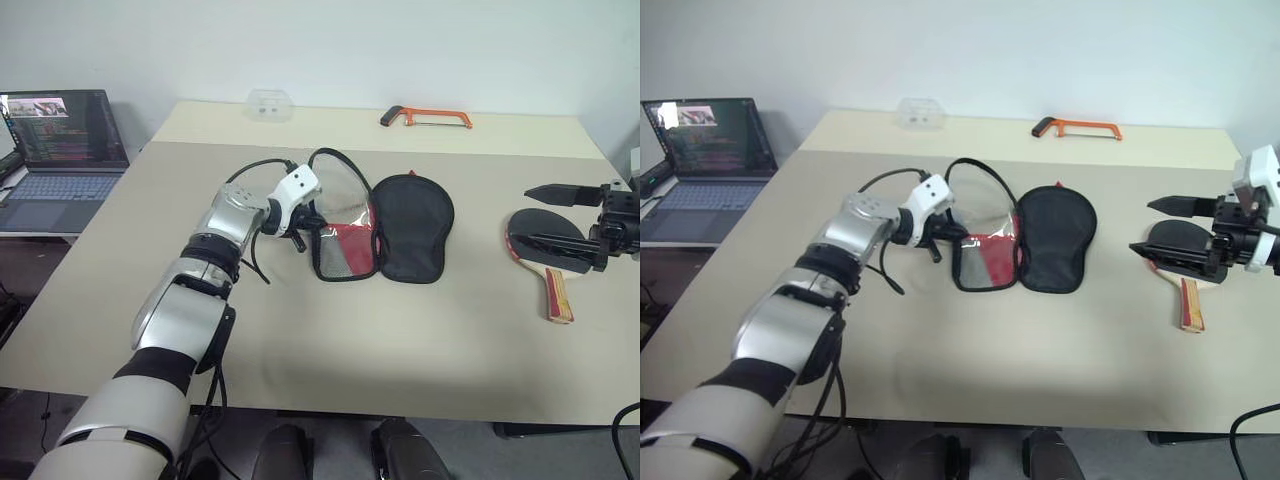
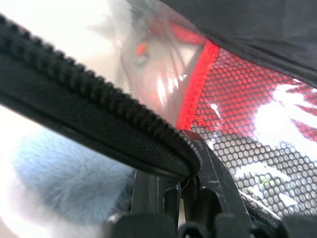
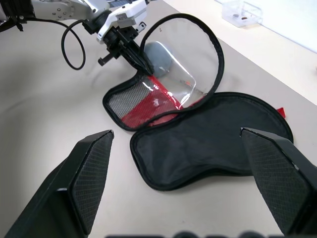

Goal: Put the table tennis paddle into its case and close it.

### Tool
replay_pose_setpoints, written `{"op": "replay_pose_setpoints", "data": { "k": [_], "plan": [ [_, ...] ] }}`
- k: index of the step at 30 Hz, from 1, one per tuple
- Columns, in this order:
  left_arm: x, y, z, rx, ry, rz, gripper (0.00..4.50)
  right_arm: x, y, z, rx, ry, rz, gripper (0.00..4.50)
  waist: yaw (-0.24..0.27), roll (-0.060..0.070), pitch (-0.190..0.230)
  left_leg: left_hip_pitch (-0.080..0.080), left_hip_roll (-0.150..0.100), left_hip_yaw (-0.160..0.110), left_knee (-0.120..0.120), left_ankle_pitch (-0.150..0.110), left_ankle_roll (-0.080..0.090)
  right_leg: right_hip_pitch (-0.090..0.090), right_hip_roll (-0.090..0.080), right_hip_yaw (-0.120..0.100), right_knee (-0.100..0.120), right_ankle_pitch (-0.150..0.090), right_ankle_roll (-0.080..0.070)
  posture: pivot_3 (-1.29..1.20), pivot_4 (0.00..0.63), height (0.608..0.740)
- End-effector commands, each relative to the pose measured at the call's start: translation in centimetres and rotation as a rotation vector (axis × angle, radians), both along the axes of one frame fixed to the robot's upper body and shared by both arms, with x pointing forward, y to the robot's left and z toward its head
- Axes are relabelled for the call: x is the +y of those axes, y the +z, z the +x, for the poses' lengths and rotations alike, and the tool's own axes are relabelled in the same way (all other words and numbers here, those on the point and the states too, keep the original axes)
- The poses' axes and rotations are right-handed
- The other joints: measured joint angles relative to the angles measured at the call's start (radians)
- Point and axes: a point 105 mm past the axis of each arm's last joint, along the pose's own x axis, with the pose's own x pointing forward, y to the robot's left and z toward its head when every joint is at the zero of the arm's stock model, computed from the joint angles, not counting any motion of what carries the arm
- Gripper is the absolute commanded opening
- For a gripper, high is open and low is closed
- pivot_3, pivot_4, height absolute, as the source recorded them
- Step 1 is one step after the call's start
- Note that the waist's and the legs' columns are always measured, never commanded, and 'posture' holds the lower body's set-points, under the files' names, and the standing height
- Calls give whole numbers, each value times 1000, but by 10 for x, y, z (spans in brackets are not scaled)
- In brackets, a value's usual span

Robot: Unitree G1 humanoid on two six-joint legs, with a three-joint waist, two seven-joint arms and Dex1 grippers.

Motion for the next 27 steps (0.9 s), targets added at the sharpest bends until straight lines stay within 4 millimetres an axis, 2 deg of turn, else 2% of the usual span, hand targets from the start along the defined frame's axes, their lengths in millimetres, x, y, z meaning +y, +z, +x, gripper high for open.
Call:
{"op": "replay_pose_setpoints", "data": {
  "k": [1,16,26,27],
  "plan": [
    [-11,12,2,-40,-22,-9,21,5,9,-2,-47,23,-7,4500,3,0,0,0,0,0,0,0,0,0,0,0,0,0,0,0,150,740],
    [-19,13,3,-26,7,-73,21,8,0,5,-33,-1,2,4500,4,0,0,0,0,0,0,0,-1,0,0,0,0,0,0,0,150,740],
    [3,16,-6,-23,-12,-36,21,1,-6,4,-21,-38,-6,4500,2,0,0,0,1,1,0,1,-1,-2,0,1,0,0,0,0,150,740],
    [6,18,-6,-24,-2,-38,283,1,-7,5,-19,-42,-6,4500,2,0,0,0,1,1,0,1,-1,-1,0,1,1,0,0,0,150,740]
  ]
}}
